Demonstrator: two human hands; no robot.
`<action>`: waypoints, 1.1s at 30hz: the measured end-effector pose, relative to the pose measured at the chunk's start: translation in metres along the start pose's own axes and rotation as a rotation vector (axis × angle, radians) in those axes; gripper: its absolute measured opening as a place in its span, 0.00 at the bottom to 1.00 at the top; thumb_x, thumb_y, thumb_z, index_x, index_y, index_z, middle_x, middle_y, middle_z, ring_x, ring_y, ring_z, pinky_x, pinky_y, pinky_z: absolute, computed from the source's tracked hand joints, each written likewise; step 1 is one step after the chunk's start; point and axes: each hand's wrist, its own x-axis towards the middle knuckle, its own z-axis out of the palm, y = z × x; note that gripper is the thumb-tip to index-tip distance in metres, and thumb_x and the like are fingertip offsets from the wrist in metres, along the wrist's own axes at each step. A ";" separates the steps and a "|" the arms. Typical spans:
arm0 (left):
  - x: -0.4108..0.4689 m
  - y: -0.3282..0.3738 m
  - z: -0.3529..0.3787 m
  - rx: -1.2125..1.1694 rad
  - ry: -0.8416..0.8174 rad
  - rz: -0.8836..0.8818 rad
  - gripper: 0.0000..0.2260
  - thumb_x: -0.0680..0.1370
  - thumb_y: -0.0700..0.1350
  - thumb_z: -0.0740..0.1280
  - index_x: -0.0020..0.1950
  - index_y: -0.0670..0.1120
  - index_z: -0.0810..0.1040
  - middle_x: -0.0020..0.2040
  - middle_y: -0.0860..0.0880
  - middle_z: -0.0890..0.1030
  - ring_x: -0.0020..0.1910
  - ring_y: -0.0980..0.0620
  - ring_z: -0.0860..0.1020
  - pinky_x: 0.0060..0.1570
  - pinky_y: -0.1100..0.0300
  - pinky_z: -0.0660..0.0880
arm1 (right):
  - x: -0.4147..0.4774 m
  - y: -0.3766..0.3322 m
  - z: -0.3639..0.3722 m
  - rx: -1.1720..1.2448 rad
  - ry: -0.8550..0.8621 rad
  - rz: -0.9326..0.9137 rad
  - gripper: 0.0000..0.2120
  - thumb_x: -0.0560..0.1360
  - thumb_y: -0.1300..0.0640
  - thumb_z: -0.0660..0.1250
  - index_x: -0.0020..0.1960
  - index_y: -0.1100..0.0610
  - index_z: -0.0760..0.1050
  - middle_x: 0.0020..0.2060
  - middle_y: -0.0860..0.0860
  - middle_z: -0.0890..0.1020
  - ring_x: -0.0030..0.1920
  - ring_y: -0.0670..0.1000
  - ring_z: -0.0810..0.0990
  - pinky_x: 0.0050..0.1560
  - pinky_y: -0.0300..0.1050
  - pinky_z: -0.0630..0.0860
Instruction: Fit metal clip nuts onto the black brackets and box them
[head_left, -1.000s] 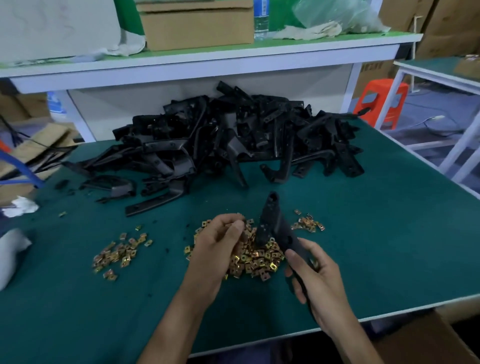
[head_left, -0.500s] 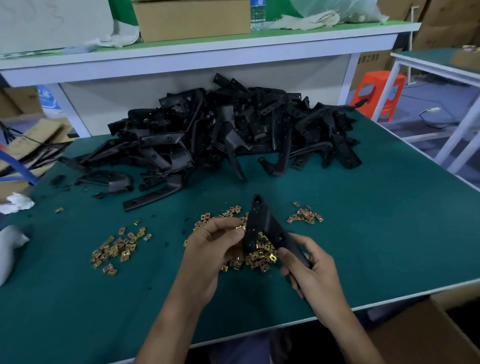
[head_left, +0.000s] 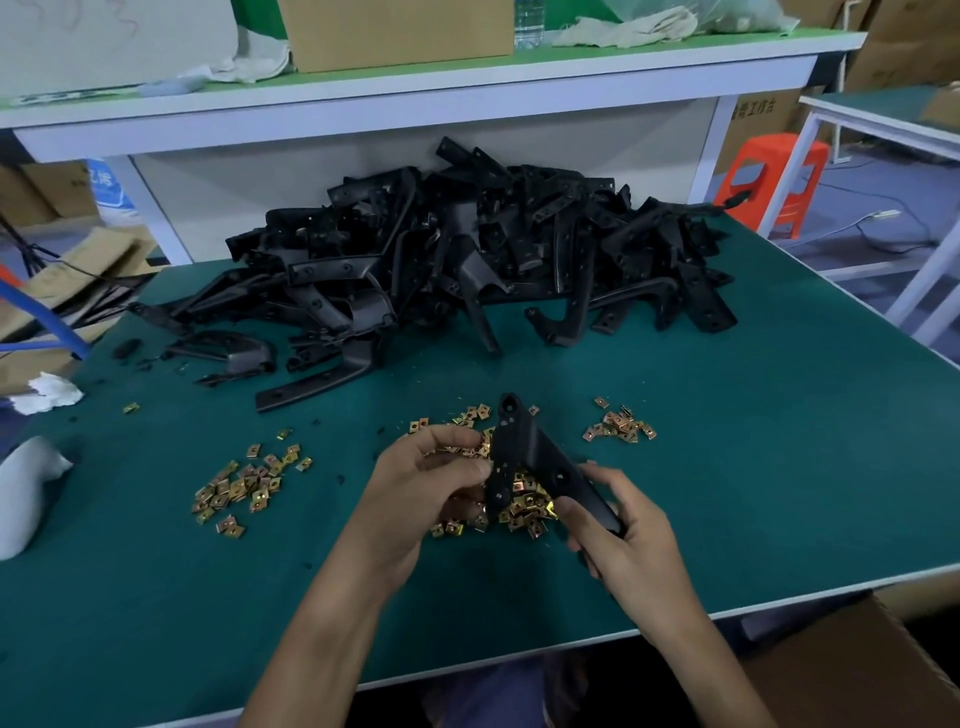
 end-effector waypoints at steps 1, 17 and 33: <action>0.001 0.001 -0.002 0.049 -0.015 -0.006 0.09 0.73 0.35 0.75 0.51 0.45 0.83 0.38 0.45 0.82 0.33 0.53 0.79 0.30 0.63 0.75 | 0.000 0.000 0.001 -0.018 0.001 -0.011 0.09 0.76 0.48 0.73 0.55 0.38 0.79 0.29 0.52 0.80 0.26 0.46 0.72 0.28 0.40 0.69; 0.019 0.025 -0.006 0.444 -0.280 -0.147 0.16 0.74 0.37 0.75 0.61 0.45 0.82 0.35 0.48 0.83 0.23 0.58 0.70 0.23 0.67 0.65 | -0.001 0.009 0.002 -0.235 0.027 -0.056 0.12 0.77 0.51 0.74 0.58 0.41 0.78 0.34 0.41 0.83 0.32 0.43 0.78 0.34 0.32 0.69; 0.017 0.009 -0.013 0.106 0.038 -0.160 0.04 0.79 0.37 0.69 0.47 0.40 0.84 0.33 0.47 0.81 0.26 0.57 0.77 0.23 0.67 0.71 | -0.002 0.008 0.000 -0.041 0.092 -0.037 0.11 0.77 0.43 0.72 0.57 0.38 0.76 0.34 0.49 0.83 0.30 0.45 0.76 0.32 0.42 0.70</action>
